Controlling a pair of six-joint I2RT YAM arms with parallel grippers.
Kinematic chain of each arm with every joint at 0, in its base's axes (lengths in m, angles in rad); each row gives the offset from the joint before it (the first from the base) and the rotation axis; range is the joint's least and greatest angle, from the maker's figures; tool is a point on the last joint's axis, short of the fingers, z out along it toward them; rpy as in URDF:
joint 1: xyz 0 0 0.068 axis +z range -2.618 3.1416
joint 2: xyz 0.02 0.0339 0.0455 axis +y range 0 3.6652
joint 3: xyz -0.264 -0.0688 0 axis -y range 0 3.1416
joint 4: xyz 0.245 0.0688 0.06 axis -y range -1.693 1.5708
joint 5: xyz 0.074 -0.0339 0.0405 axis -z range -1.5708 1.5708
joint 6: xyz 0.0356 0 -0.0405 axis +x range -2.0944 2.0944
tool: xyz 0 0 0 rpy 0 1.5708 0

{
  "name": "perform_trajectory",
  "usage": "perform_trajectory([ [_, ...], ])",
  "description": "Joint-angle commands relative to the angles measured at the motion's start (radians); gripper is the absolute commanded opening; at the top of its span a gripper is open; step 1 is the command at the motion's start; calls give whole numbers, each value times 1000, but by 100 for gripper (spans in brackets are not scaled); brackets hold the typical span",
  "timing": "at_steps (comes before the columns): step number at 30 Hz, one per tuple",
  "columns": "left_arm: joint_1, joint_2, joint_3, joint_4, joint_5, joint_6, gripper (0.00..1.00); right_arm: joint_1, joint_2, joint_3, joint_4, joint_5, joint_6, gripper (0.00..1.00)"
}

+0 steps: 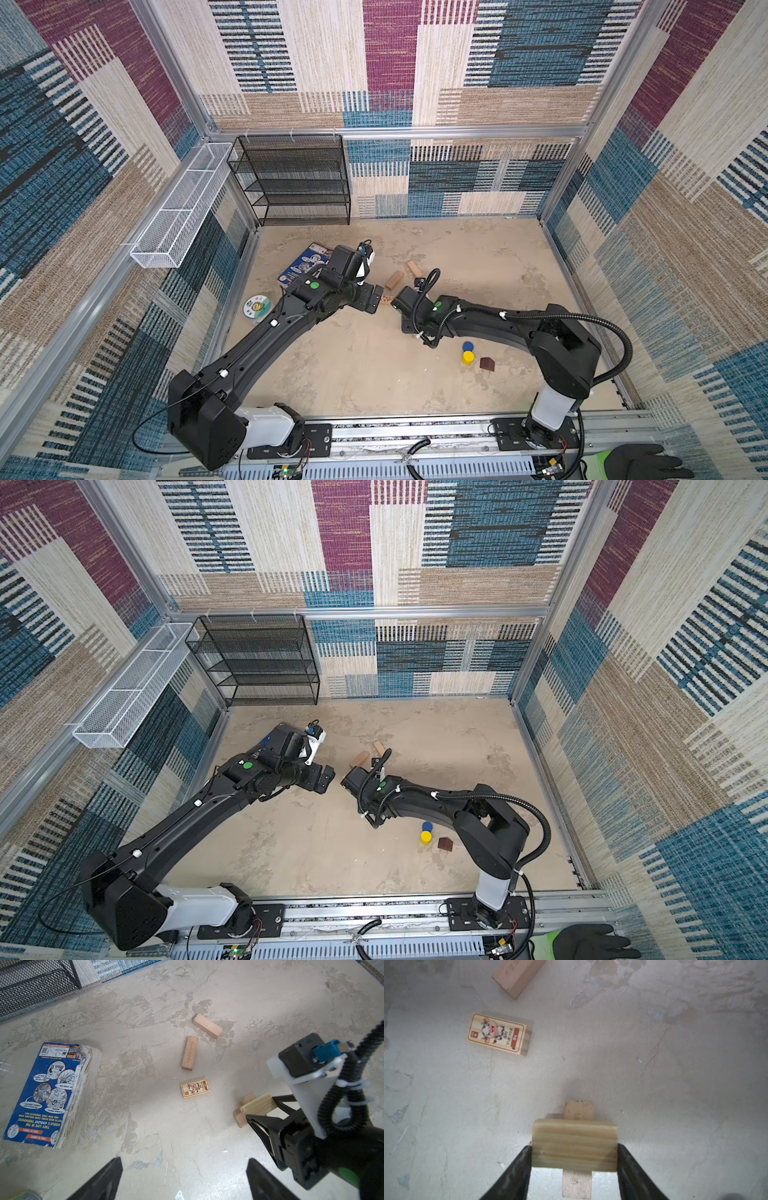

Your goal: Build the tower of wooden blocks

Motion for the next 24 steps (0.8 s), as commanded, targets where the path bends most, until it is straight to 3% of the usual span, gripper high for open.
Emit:
perform_trajectory([
  [1,0,-4,-2,10,2,7,98,1,-2,11,-3,21,-1,16],
  [24,0,-1,-2,9,6,5,98,1,-26,-29,6,-38,14,19],
])
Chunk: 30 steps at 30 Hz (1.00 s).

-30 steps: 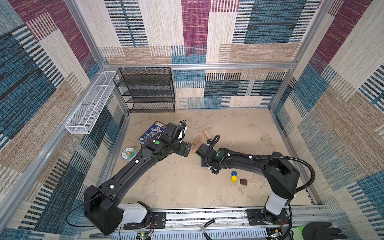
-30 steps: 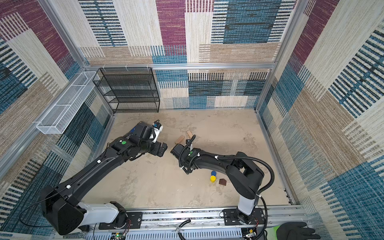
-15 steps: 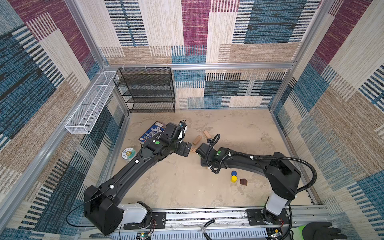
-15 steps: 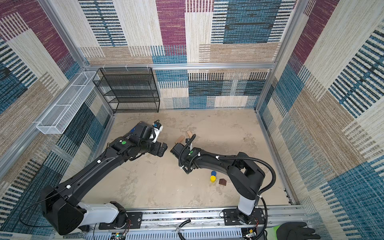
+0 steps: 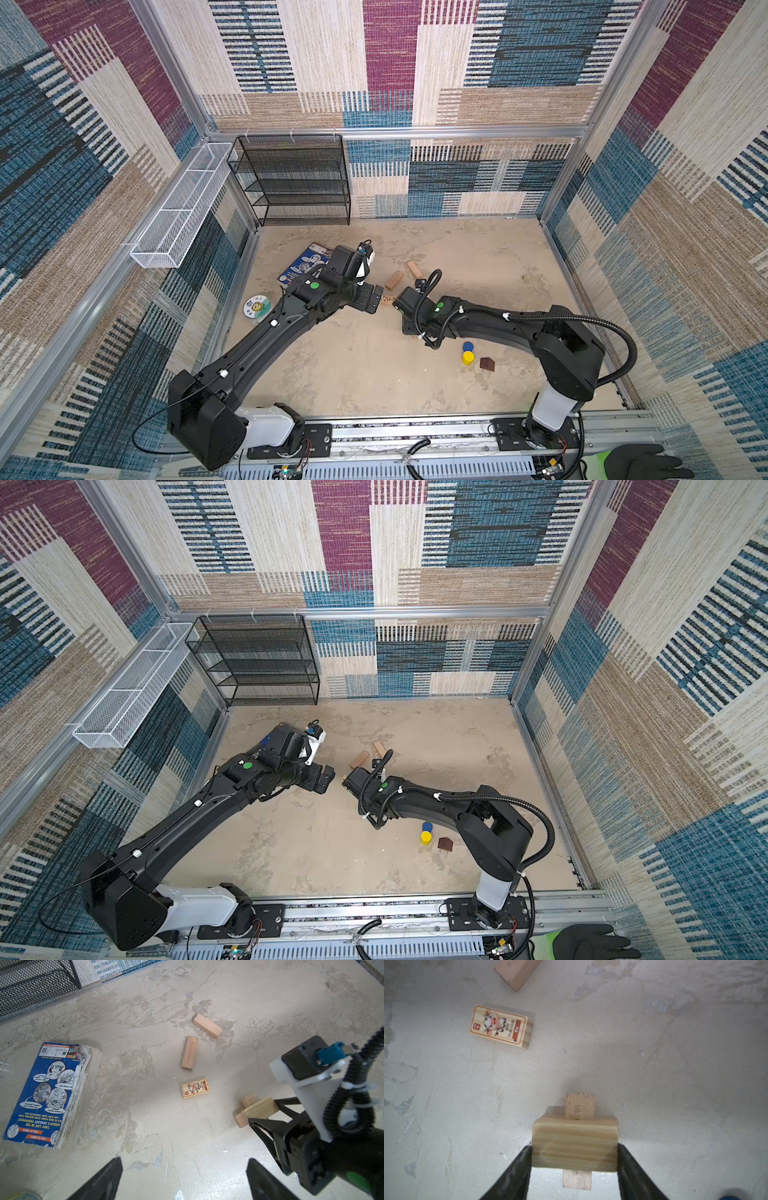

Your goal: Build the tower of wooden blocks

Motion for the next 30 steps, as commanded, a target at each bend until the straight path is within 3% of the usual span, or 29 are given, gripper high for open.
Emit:
perform_trajectory([
  [1,0,-1,-1,10,6,5,98,1,-6,-4,9,-6,13,19],
  [30,1,-10,-3,8,9,3,98,-1,42,56,-12,76,-10,26],
])
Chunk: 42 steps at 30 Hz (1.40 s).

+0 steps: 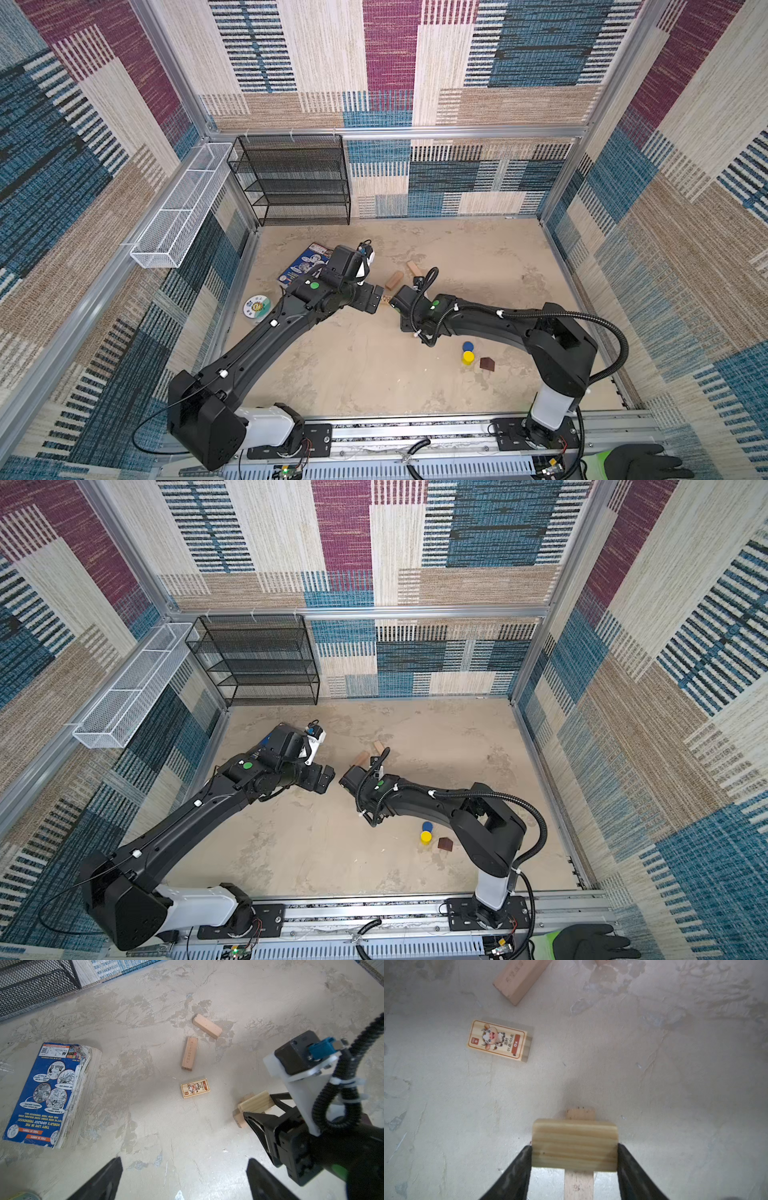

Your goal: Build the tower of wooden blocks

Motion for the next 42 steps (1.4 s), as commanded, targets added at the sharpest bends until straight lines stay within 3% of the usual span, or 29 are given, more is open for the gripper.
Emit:
perform_trajectory([
  [1,1,-8,-2,9,7,4,98,0,3,10,-7,27,-8,26],
  [17,0,-12,-3,10,11,1,98,-7,12,14,-15,26,-17,28],
  [20,0,-12,-2,9,11,1,98,-8,13,12,-11,24,-19,33],
  [42,0,-4,-4,9,13,-1,98,-20,19,9,5,13,-28,33],
])
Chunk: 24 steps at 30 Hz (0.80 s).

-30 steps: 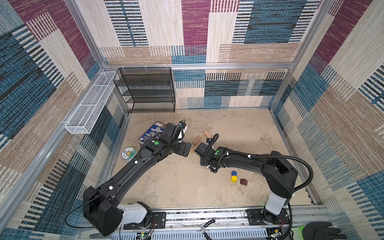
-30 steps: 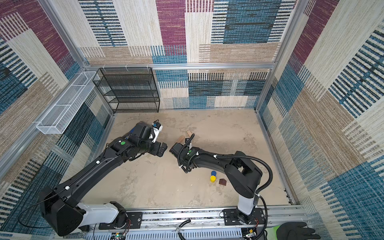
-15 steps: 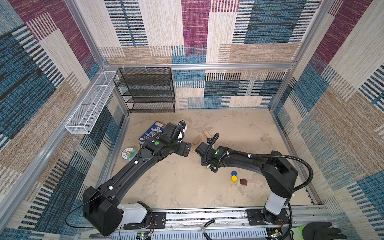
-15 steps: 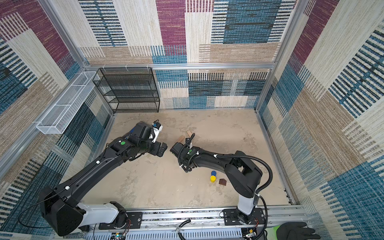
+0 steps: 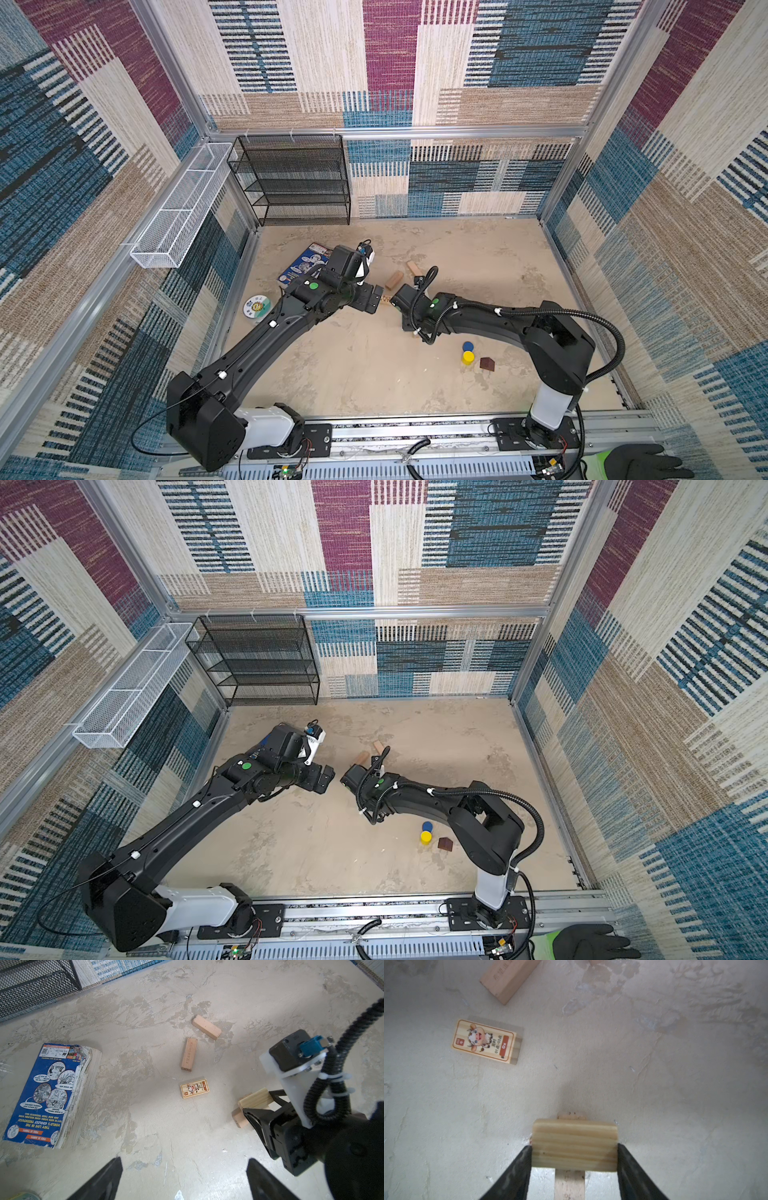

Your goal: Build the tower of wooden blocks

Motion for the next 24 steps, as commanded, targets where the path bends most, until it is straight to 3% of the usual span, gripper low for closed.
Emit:
perform_trajectory([
  [1,0,2,-3,10,12,-1,98,0,1,5,18,5,-4,33],
  [9,0,3,-3,9,9,-3,98,0,-6,5,21,-8,-7,39],
  [24,1,4,-3,10,7,-2,98,-3,-3,4,32,-21,-9,38],
])
